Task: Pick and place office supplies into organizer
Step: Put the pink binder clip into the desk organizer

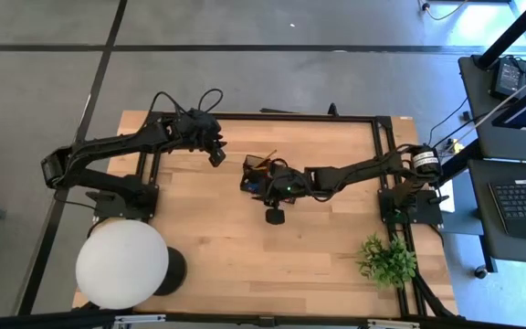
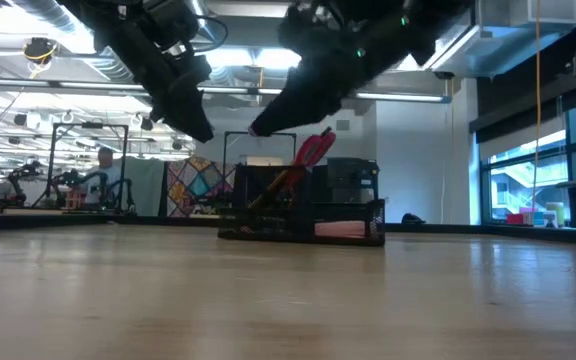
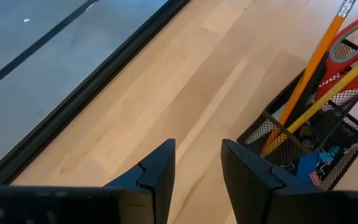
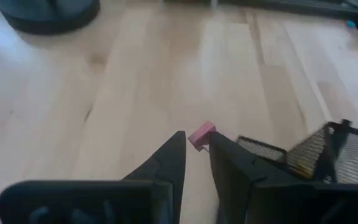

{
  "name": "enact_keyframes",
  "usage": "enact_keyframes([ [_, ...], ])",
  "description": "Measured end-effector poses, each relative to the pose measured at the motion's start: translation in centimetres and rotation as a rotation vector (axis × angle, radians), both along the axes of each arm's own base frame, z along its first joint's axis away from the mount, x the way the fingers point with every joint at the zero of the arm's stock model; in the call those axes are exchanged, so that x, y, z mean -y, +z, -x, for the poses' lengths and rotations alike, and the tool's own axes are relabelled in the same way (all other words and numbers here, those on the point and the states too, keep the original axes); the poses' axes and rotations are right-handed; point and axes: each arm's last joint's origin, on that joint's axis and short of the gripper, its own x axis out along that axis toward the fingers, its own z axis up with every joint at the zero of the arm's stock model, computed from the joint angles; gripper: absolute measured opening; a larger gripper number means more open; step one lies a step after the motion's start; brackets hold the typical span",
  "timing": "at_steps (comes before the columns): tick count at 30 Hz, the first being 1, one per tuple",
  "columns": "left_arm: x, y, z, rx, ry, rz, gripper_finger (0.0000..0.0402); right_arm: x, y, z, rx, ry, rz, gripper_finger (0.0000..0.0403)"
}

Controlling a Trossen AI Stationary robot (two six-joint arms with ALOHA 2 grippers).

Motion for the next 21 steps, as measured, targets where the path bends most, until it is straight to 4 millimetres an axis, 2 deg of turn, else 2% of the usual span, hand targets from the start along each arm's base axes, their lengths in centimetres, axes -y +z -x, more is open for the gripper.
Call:
enact_keyframes([
  [7, 0.0, 0.0, 0.0, -0.002, -0.002, -0.001, 0.0125, 0.0, 1.9, -0.3, -0.152, -0.033, 0.053, 0.0077],
  [14, 0.0, 0.0, 0.0, -0.003, -0.001, -0.001, 0.0125, 0.6, 2.9, -0.2, -0.264, -0.043, 0.094, 0.0077],
  [21, 0.0, 0.0, 0.0, -0.004, 0.0, -0.002, 0.0125, 1.0, 3.9, -0.4, -0.272, -0.146, 0.231, 0.0077],
])
